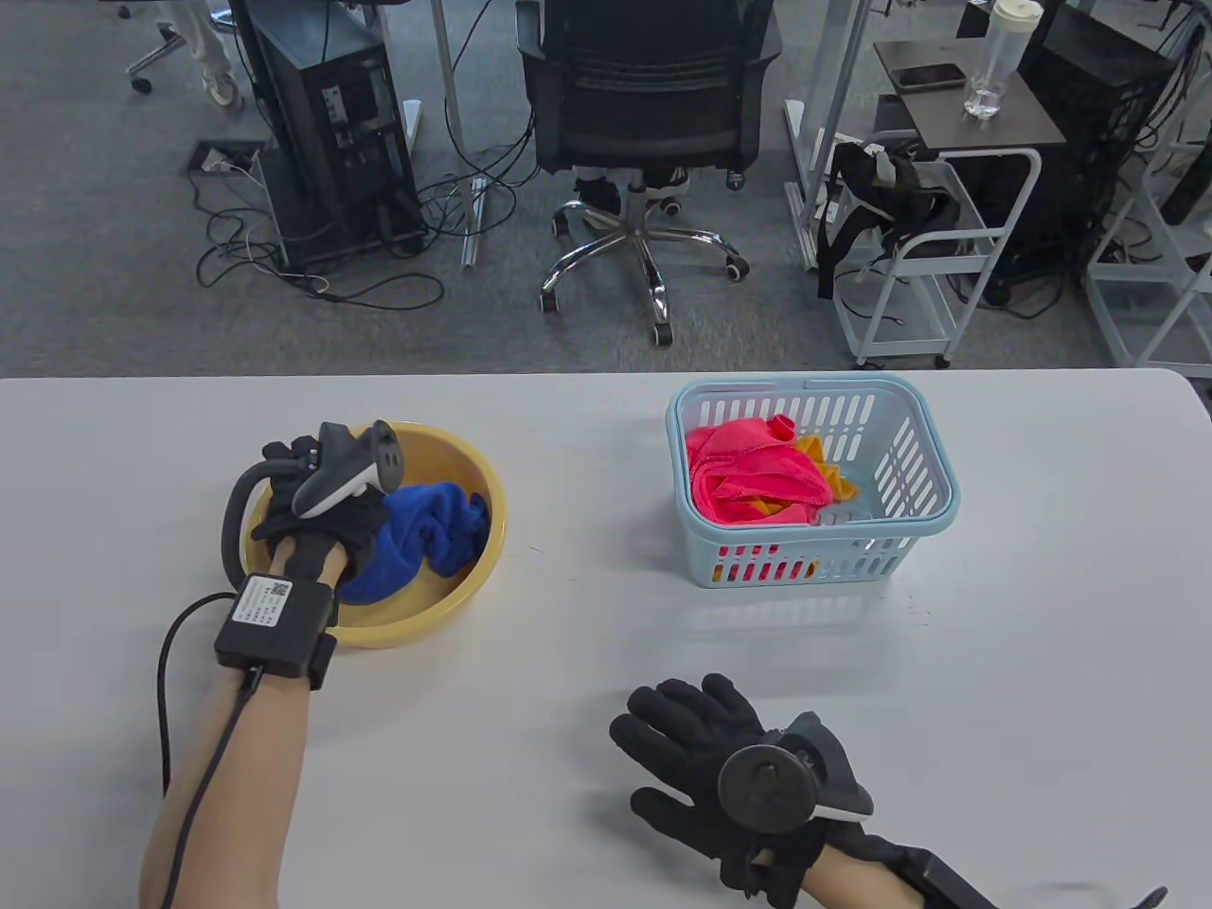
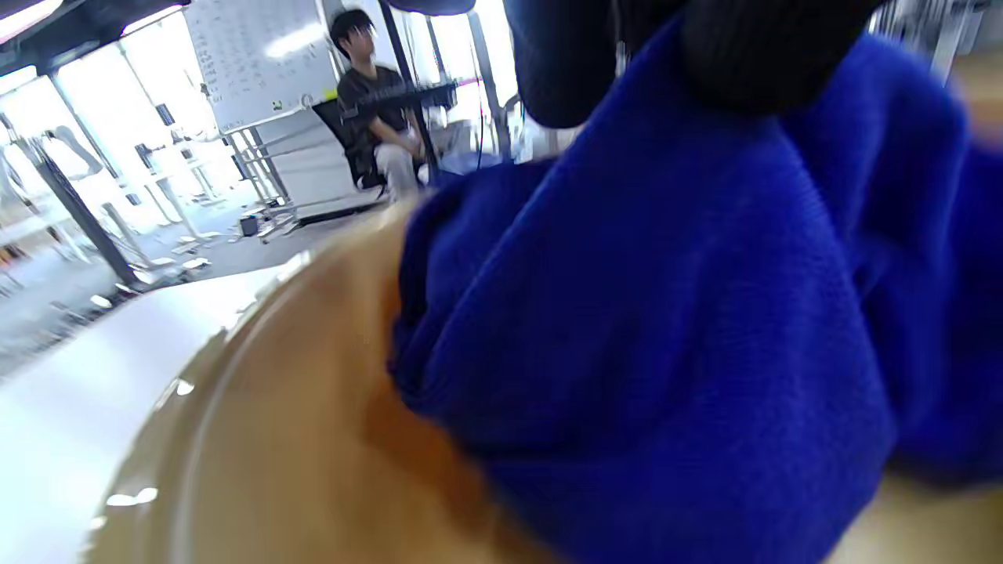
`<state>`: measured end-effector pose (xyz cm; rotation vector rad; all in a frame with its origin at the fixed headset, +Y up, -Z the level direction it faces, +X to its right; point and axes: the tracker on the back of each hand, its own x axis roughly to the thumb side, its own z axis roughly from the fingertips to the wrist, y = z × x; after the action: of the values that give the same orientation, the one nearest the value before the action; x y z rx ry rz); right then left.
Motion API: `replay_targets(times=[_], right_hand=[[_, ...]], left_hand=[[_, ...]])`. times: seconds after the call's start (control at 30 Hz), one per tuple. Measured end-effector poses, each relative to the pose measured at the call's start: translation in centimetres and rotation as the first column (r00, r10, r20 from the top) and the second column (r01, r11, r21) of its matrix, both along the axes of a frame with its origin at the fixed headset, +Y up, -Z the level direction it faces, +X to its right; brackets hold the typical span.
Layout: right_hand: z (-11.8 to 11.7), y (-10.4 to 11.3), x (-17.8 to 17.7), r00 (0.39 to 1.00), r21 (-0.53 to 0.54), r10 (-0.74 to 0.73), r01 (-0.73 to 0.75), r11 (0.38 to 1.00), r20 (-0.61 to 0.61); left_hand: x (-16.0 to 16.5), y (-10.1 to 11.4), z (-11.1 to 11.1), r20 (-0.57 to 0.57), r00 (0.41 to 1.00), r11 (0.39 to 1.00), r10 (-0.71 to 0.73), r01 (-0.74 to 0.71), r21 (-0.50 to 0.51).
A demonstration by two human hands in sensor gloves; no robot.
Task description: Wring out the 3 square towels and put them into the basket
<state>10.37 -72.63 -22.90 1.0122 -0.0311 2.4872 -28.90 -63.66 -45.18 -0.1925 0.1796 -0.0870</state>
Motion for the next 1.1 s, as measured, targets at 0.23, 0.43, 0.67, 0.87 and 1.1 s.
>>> replay_targets(times=[0.23, 0.43, 0.67, 0.87, 1.1], right_hand=[[0.2, 0.5, 0.2, 1.000, 0.011, -0.028, 0.028, 1.000, 0.006], [1.3, 3.5, 0.4, 0.985, 0.121, -0.170, 0.167, 0.978, 0.010], [-0.2, 12.4, -0.7, 0.921, 0.301, -0.387, 0.359, 0.884, 0.040], [-3.1, 16.1, -0.7, 0.815, 0.375, -0.575, 0.512, 0.773, 0.071], [-4.2, 16.1, 0.0, 0.784, 0.444, -0.602, 0.491, 0.749, 0.149]], left_hand=[[-1.4, 9.4, 6.1, 0.214, 0.830, 0.756, 0.515, -0.558, 0.344], [0.1, 14.3, 12.5, 0.452, 0.629, 0.534, 0.632, -0.777, 0.334], [4.7, 12.1, 17.1, 0.572, 0.337, 0.391, 0.748, -0.920, 0.031], [8.4, 8.6, 17.1, 0.545, 0.011, 0.165, 0.838, -0.958, -0.235], [11.2, 8.4, 19.6, 0.621, 0.692, 0.568, 0.368, -0.696, 0.439]])
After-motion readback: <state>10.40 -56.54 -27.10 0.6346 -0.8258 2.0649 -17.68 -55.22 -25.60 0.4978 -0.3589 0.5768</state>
